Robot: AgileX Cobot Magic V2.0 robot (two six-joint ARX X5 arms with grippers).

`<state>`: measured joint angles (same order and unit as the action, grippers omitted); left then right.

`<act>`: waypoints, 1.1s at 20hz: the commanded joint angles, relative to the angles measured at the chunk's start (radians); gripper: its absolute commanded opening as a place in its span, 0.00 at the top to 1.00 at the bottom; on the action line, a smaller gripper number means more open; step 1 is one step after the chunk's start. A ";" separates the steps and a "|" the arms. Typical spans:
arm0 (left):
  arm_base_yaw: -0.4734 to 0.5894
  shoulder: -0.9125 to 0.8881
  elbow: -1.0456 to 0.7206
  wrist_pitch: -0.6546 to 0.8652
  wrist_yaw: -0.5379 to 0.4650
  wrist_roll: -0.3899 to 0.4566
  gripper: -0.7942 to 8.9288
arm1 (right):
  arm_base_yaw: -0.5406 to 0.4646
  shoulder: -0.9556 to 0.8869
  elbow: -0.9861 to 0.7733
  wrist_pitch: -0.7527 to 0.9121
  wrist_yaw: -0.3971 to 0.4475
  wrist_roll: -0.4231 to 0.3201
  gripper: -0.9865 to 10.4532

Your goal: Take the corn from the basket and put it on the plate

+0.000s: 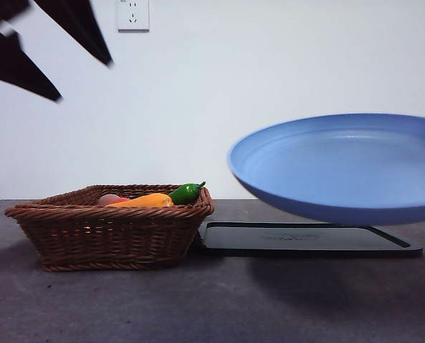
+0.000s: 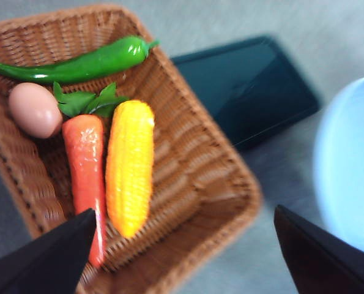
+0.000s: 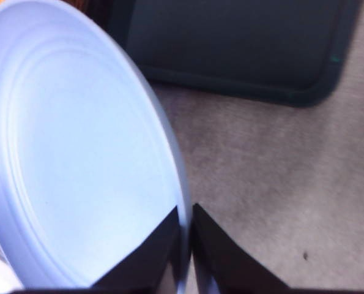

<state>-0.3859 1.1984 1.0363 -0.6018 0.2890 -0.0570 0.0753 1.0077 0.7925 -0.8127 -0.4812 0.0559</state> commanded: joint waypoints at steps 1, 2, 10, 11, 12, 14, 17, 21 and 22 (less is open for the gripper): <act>-0.047 0.136 0.076 0.003 -0.071 0.053 0.44 | -0.010 -0.027 0.021 -0.001 -0.010 0.005 0.91; -0.059 0.184 0.099 0.003 -0.094 0.058 0.44 | -0.014 -0.039 0.021 -0.003 -0.013 0.009 0.91; -0.095 0.467 0.216 0.025 -0.197 0.125 0.44 | -0.022 -0.109 0.021 -0.023 -0.019 0.024 0.91; -0.095 0.488 0.216 0.037 -0.197 0.127 0.44 | -0.022 -0.109 0.021 -0.023 -0.020 0.024 0.91; -0.095 0.502 0.216 0.046 -0.197 0.130 0.44 | -0.022 -0.109 0.021 -0.023 -0.019 0.024 0.91; -0.097 0.529 0.216 0.062 -0.197 0.137 0.44 | -0.022 -0.109 0.021 -0.023 -0.019 0.023 0.91; -0.106 0.552 0.216 0.097 -0.197 0.136 0.44 | -0.022 -0.109 0.021 -0.023 -0.019 0.023 0.91; -0.120 0.579 0.216 0.127 -0.197 0.145 0.44 | -0.022 -0.109 0.021 -0.023 -0.019 0.023 0.91; -0.120 0.590 0.216 0.127 -0.197 0.146 0.44 | -0.022 -0.109 0.021 -0.023 -0.019 0.023 0.91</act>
<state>-0.5003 1.7611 1.2316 -0.4789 0.0925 0.0704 0.0532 0.8963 0.7925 -0.8452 -0.4938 0.0608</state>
